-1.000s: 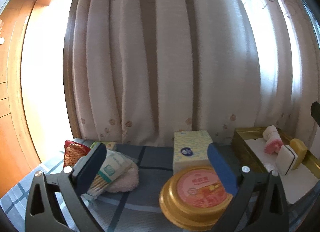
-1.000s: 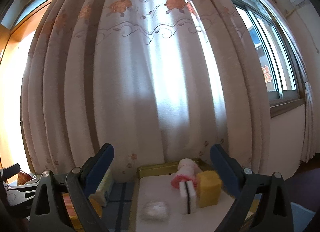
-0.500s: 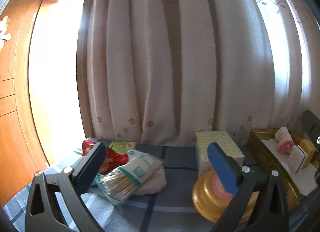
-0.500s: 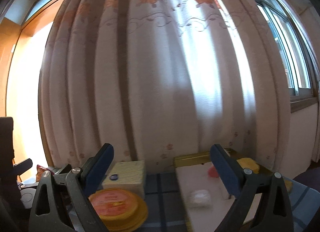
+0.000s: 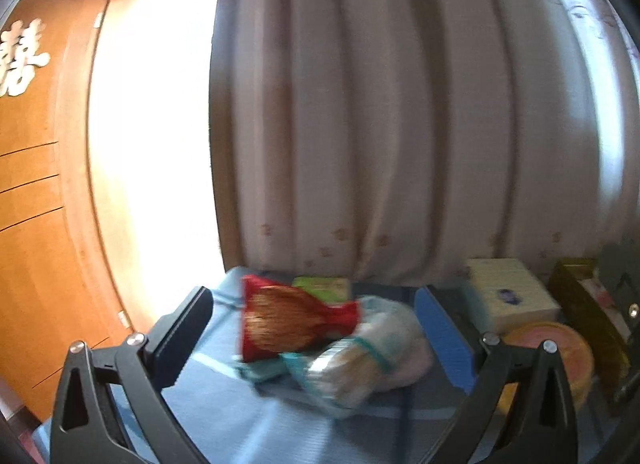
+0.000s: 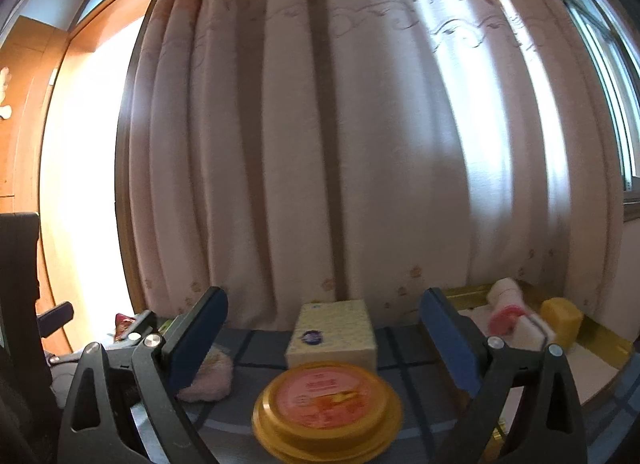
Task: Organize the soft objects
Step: 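Move both tools over to the red pouch and cotton-swab bag, then grasp the white cotton-swab bag with the right tool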
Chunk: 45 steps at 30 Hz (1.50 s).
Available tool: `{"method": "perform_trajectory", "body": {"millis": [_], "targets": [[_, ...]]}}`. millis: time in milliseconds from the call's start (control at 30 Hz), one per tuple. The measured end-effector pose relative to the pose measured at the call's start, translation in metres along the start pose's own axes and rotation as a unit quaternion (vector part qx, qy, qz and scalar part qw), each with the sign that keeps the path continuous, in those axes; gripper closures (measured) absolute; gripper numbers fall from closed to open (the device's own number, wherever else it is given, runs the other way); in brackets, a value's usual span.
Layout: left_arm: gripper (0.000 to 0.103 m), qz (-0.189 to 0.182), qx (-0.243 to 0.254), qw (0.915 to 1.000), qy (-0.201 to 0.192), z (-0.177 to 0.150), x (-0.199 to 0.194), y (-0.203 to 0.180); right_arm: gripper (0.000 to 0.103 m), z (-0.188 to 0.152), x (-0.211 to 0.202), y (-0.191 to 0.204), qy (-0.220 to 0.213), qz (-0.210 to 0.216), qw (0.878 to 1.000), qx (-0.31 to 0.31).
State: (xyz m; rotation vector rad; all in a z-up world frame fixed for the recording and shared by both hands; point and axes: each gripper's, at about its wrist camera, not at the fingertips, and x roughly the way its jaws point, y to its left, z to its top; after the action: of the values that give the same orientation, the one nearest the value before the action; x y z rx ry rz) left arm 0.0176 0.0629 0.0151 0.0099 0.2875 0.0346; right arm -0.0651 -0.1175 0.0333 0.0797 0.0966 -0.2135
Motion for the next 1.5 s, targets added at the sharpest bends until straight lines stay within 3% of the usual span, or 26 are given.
{"method": "perform_trajectory", "body": {"millis": [367,500,767,1033,1300,1433,1467,1500], "targets": [[0.002,0.131,-0.042,0.9904,0.013,0.006,0.03,0.083,0.005,-0.007,0.037,0.054,0.064,0.063,0.996,-0.017],[0.002,0.153,-0.055,0.9862,0.028,0.006,0.042,0.098,0.005,-0.012,0.055,0.075,0.101,0.099,0.989,-0.029],[0.002,0.155,-0.054,0.9855,0.044,0.007,0.048,0.099,0.005,-0.02,0.078,0.112,0.144,0.144,0.978,-0.053],[0.002,0.165,-0.087,0.9798,0.072,0.008,0.061,0.111,0.005,-0.031,0.102,0.113,0.217,0.12,0.968,-0.043],[0.002,0.166,-0.072,0.9816,0.06,0.007,0.057,0.105,0.005,-0.051,0.136,0.122,0.314,0.134,0.94,-0.016],[0.001,0.164,-0.074,0.9817,0.062,0.007,0.056,0.107,0.005,-0.057,0.146,0.126,0.335,0.143,0.931,-0.005],[0.001,0.164,-0.074,0.9817,0.062,0.007,0.056,0.107,0.01,-0.056,0.146,0.128,0.336,0.145,0.931,-0.006],[0.001,0.164,-0.074,0.9817,0.061,0.008,0.055,0.106,0.025,-0.056,0.146,0.129,0.335,0.146,0.931,-0.008]]}}
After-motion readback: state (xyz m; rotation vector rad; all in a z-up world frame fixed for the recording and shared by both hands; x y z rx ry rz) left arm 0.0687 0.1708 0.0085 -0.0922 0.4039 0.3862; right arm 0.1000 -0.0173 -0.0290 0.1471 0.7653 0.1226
